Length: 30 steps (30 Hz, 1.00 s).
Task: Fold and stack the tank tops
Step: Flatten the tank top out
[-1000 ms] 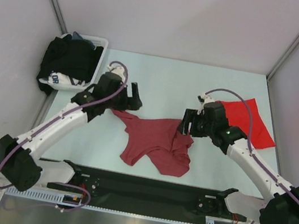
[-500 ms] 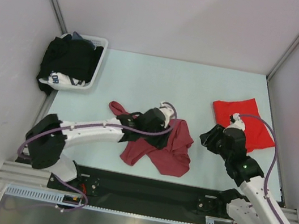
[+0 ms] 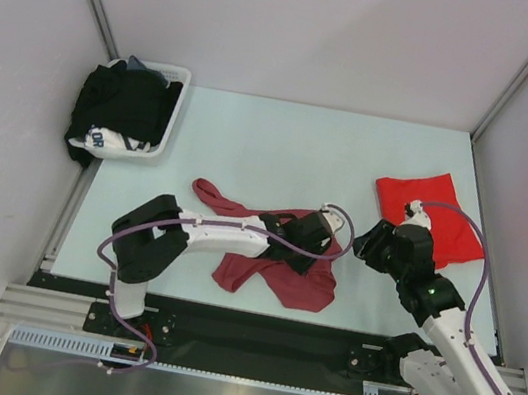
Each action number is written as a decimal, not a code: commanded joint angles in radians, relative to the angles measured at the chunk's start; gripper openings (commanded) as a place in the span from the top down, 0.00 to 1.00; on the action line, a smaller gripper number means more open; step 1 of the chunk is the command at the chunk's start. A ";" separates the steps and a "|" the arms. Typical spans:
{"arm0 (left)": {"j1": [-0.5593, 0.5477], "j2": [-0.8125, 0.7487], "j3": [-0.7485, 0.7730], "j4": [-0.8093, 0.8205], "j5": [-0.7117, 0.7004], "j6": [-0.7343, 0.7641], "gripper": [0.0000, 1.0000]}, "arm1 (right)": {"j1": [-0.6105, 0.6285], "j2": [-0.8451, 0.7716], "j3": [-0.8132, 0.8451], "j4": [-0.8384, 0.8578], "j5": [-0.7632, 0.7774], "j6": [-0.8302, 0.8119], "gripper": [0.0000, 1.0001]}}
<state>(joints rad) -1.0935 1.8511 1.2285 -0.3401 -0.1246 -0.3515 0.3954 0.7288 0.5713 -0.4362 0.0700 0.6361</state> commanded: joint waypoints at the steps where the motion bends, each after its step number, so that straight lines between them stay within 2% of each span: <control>1: -0.006 0.019 0.055 -0.014 -0.047 0.040 0.58 | -0.010 -0.012 0.021 0.014 -0.025 -0.004 0.53; 4: -0.006 0.040 0.088 -0.062 -0.073 0.045 0.60 | -0.015 -0.012 0.019 0.014 -0.038 -0.007 0.52; 7: -0.006 0.010 0.062 -0.073 -0.083 0.054 0.57 | -0.021 -0.011 0.016 0.017 -0.047 -0.012 0.52; 15: -0.005 -0.078 -0.031 -0.019 0.002 0.105 0.54 | -0.030 0.000 0.002 0.037 -0.061 -0.016 0.51; 30: -0.008 0.031 0.052 -0.054 -0.027 0.137 0.57 | -0.050 0.006 0.007 0.036 -0.104 -0.027 0.49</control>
<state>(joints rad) -1.0958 1.8709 1.2388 -0.3958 -0.1509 -0.2455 0.3550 0.7429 0.5667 -0.4232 -0.0204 0.6273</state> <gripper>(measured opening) 0.431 0.502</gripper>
